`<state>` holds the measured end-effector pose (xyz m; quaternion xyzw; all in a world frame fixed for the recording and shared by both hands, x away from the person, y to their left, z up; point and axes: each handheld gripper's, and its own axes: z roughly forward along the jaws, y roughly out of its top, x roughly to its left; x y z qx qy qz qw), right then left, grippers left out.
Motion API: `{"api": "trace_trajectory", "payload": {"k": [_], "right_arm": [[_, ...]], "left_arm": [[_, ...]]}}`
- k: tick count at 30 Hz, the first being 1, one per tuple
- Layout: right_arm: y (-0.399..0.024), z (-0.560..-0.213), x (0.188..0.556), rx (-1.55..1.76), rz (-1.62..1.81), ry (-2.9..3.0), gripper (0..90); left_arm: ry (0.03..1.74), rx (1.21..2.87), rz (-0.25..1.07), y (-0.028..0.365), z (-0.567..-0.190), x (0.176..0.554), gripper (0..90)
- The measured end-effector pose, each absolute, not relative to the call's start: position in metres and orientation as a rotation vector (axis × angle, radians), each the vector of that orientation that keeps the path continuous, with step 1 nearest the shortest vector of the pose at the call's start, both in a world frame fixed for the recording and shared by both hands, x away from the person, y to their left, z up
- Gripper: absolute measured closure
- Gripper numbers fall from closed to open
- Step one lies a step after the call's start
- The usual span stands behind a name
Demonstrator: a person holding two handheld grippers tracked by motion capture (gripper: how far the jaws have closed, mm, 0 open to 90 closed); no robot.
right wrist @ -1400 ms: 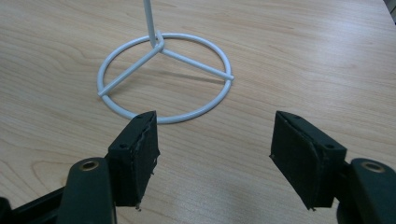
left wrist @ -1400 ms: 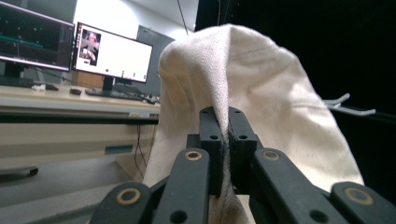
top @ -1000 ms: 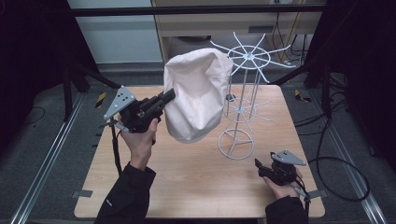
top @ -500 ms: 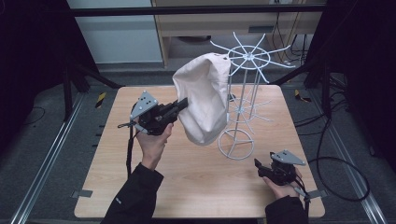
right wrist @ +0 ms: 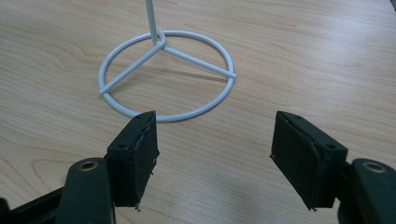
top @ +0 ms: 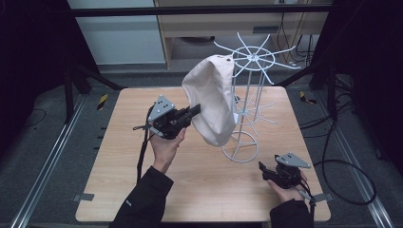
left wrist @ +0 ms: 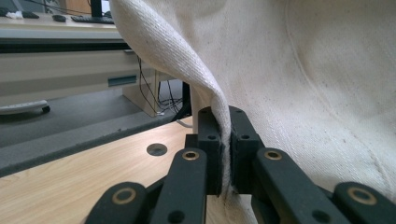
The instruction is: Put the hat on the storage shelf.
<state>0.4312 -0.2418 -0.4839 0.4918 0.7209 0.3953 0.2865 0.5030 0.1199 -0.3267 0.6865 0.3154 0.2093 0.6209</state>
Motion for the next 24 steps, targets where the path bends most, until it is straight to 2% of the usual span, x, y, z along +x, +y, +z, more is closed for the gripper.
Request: {"api": "trace_trajectory", "payload": {"k": [5, 12, 24], "right_arm": [[-0.242, -0.484, 0.431, 1.316, 1.058, 1.925, 31.6], [-0.242, -0.484, 0.431, 1.315, 1.056, 1.926, 31.5], [-0.242, -0.483, 0.430, 1.322, 1.057, 1.923, 31.4]], "left_arm": [[0.729, 1.583, 0.474, 0.120, -0.329, 0.504, 81.7], [0.735, 1.583, 0.460, 0.130, -0.332, 0.501, 68.2], [0.726, 1.593, 0.544, 0.158, -0.326, 0.473, 49.9]]}}
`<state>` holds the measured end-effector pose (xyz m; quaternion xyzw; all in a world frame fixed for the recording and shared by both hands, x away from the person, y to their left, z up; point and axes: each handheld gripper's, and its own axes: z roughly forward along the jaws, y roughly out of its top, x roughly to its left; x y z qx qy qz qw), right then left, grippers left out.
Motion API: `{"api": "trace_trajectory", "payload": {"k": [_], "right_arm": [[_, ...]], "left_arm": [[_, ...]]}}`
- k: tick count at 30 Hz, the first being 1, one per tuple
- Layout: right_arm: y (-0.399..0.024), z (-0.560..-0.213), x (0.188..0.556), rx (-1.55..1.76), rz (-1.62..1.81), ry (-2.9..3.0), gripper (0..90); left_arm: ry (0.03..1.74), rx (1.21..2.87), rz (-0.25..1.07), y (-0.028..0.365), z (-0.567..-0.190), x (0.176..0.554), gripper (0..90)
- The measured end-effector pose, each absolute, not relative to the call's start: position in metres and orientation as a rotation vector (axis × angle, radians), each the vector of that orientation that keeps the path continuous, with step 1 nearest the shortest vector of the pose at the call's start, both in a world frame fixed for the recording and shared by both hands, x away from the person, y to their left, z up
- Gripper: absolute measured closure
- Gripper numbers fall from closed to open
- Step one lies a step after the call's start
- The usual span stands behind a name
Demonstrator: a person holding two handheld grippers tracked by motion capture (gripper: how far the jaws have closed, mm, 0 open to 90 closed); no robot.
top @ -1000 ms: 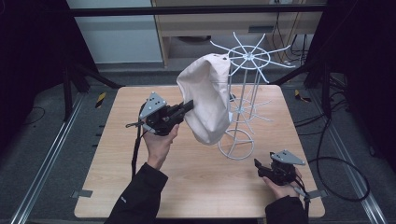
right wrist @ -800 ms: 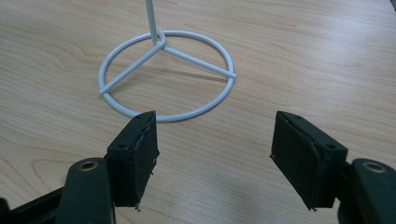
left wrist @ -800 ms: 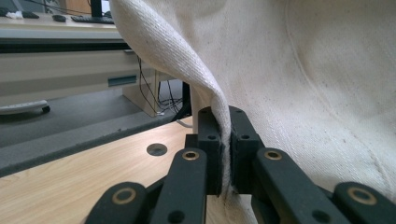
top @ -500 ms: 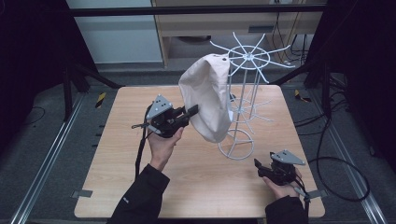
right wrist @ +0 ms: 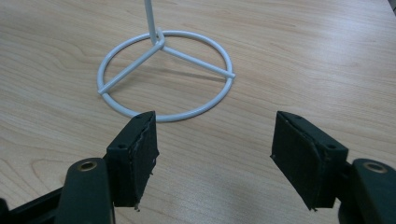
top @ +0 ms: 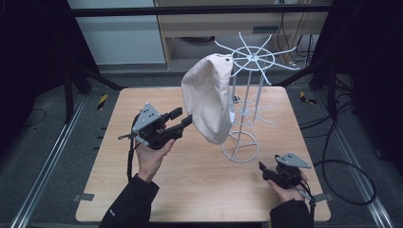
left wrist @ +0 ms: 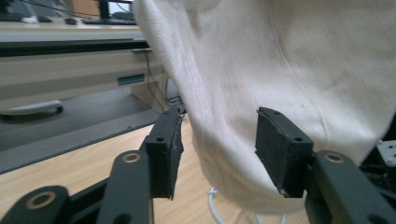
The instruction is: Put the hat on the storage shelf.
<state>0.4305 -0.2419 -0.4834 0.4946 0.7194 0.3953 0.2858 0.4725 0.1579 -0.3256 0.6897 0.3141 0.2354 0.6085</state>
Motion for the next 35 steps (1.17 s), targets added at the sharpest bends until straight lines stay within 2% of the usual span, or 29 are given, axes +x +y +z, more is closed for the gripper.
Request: {"api": "trace_trajectory", "payload": {"k": [11, 25, 32, 35], "right_arm": [[-0.243, -0.484, 0.430, 1.321, 1.054, 1.919, 31.2], [-0.244, -0.483, 0.429, 1.337, 1.058, 1.912, 30.9], [-0.245, -0.484, 0.429, 1.335, 1.051, 1.906, 29.8], [-0.245, -0.483, 0.429, 1.337, 1.059, 1.906, 28.9]], "left_arm": [[0.805, 1.665, 0.574, 0.204, -0.343, 0.448, 44.5], [1.009, 1.729, 0.561, 0.269, -0.403, 0.429, 43.7], [1.147, 1.764, 0.579, 0.296, -0.438, 0.432, 40.9], [1.202, 1.752, 0.542, 0.304, -0.448, 0.434, 39.8]]}}
